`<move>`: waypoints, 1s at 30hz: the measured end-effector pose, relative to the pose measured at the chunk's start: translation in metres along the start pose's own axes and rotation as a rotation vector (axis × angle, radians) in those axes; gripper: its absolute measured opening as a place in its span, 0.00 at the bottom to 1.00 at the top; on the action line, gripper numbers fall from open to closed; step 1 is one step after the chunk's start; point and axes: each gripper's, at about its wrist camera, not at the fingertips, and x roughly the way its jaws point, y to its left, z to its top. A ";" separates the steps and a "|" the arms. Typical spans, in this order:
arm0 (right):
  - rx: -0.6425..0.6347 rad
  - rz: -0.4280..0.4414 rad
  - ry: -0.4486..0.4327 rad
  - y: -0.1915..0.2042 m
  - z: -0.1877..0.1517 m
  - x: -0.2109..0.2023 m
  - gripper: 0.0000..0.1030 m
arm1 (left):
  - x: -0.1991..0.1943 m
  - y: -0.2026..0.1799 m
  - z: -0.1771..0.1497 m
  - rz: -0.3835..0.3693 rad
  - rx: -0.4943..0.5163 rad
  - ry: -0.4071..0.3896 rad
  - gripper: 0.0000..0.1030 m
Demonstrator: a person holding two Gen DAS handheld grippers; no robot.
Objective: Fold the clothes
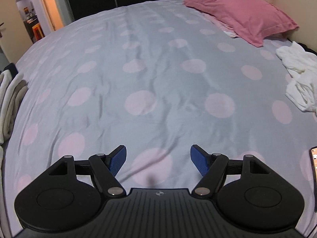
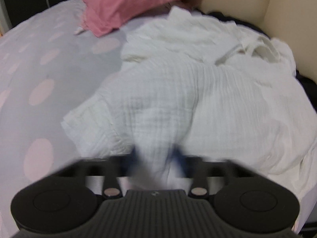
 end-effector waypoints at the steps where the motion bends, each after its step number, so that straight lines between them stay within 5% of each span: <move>1: 0.009 0.001 0.002 -0.001 0.001 -0.001 0.12 | -0.001 0.004 -0.001 0.001 -0.004 -0.002 0.68; 12: -0.088 0.134 -0.194 0.031 0.039 -0.132 0.09 | -0.039 0.043 -0.006 0.020 -0.022 -0.069 0.68; 19: -0.248 0.383 -0.324 0.118 0.044 -0.253 0.08 | -0.085 0.079 -0.007 0.040 -0.028 -0.161 0.68; 25: -0.415 0.687 -0.438 0.209 0.020 -0.361 0.08 | -0.128 0.119 -0.011 0.088 -0.056 -0.241 0.68; 30: -0.486 0.890 -0.465 0.267 0.001 -0.405 0.08 | -0.153 0.153 -0.021 0.146 -0.078 -0.273 0.68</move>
